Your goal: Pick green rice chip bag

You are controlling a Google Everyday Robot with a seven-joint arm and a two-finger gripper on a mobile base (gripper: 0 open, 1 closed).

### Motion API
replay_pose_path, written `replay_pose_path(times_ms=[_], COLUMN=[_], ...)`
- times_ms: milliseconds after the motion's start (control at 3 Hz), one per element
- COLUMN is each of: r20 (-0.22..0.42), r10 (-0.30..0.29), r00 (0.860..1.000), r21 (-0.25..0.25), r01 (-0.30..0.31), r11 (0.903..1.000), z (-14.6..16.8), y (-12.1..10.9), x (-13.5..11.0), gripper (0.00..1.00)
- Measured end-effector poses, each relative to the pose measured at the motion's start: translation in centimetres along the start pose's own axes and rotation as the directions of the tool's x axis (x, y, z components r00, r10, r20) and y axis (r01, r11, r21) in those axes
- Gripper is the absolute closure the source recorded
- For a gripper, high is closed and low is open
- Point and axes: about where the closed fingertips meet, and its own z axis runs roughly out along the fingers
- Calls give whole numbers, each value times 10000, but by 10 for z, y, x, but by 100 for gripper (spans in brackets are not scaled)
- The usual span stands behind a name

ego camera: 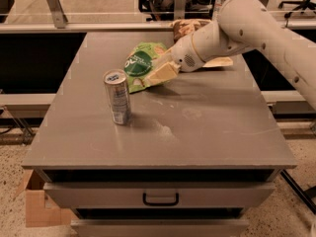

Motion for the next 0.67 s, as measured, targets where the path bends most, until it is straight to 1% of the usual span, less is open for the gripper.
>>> replay_pose_path(times_ms=[333, 667], r20=[-315, -651], r10=[-135, -391], r00=[9994, 9971], r21=[-438, -702], r01=[121, 345], r11=[9990, 9969], z=[8, 16], y=[6, 11], x=[0, -1], gripper=[72, 96])
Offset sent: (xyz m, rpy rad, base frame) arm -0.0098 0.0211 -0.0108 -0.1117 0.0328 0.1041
